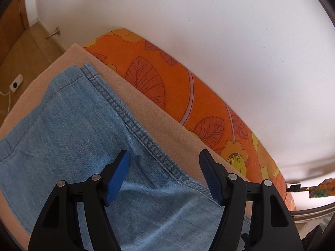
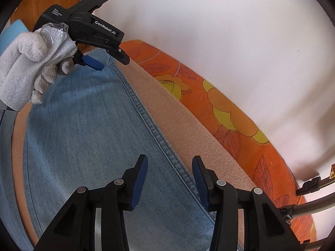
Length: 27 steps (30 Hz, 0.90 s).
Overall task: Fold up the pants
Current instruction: 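Close the left tool on the leg hem while the right tool grasps the other hem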
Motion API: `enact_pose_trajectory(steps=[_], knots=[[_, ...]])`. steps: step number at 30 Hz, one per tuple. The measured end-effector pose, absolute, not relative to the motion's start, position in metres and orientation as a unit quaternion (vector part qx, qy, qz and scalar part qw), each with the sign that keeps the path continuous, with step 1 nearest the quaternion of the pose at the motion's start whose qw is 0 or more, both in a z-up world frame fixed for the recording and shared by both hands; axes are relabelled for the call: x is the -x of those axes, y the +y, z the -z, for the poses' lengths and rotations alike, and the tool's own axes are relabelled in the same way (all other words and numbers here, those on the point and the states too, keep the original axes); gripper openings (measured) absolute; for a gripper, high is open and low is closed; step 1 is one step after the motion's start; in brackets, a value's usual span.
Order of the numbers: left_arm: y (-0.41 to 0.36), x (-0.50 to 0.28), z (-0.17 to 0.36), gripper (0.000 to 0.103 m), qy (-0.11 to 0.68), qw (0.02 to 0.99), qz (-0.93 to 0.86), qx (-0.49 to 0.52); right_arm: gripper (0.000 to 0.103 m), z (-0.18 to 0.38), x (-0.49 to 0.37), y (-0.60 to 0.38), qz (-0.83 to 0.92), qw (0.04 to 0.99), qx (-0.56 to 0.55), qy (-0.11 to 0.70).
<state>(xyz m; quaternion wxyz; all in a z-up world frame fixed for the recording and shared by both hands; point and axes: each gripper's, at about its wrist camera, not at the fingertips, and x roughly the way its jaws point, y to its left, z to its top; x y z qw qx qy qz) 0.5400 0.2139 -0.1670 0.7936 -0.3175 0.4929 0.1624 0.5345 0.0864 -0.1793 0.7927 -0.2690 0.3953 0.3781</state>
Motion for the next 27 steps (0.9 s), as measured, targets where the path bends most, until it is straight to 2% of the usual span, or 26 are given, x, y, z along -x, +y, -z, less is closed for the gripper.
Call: enact_pose_trajectory(steps=[1, 2, 3, 5, 6, 8, 17, 20, 21, 22, 25, 27], knots=[[0.214, -0.539, 0.166, 0.057, 0.488, 0.798, -0.166, 0.312, 0.045, 0.18, -0.535, 0.086, -0.38, 0.792, 0.27, 0.395], [0.215, -0.537, 0.165, 0.038, 0.484, 0.801, -0.167, 0.311, 0.045, 0.18, -0.535, 0.086, -0.383, 0.79, 0.271, 0.395], [0.216, -0.535, 0.166, 0.024, 0.481, 0.803, -0.163, 0.312, 0.045, 0.179, -0.535, 0.085, -0.385, 0.789, 0.272, 0.394], [0.219, -0.53, 0.165, 0.012, 0.477, 0.808, -0.156, 0.31, 0.045, 0.177, -0.539, 0.084, -0.394, 0.785, 0.271, 0.394], [0.22, -0.528, 0.165, 0.01, 0.473, 0.812, -0.153, 0.306, 0.047, 0.177, -0.542, 0.084, -0.397, 0.783, 0.269, 0.396], [0.222, -0.523, 0.163, 0.007, 0.464, 0.818, -0.142, 0.308, 0.047, 0.174, -0.545, 0.088, -0.404, 0.782, 0.267, 0.392], [0.228, -0.509, 0.158, 0.003, 0.447, 0.834, -0.129, 0.296, 0.046, 0.187, -0.558, 0.135, -0.437, 0.752, 0.264, 0.417], [0.222, -0.511, 0.158, 0.003, 0.432, 0.84, -0.129, 0.303, 0.022, 0.185, -0.556, 0.134, -0.445, 0.748, 0.253, 0.422], [0.222, -0.509, 0.157, 0.003, 0.429, 0.841, -0.125, 0.305, 0.01, 0.184, -0.553, 0.134, -0.446, 0.748, 0.254, 0.421], [0.223, -0.507, 0.156, 0.003, 0.428, 0.841, -0.126, 0.305, 0.005, 0.182, -0.551, 0.134, -0.448, 0.747, 0.252, 0.421], [0.225, -0.499, 0.148, 0.003, 0.419, 0.841, -0.125, 0.318, 0.003, 0.174, -0.535, 0.132, -0.45, 0.754, 0.257, 0.403], [0.222, -0.499, 0.145, 0.01, 0.423, 0.836, -0.101, 0.334, 0.001, 0.17, -0.522, 0.131, -0.455, 0.753, 0.271, 0.39]])
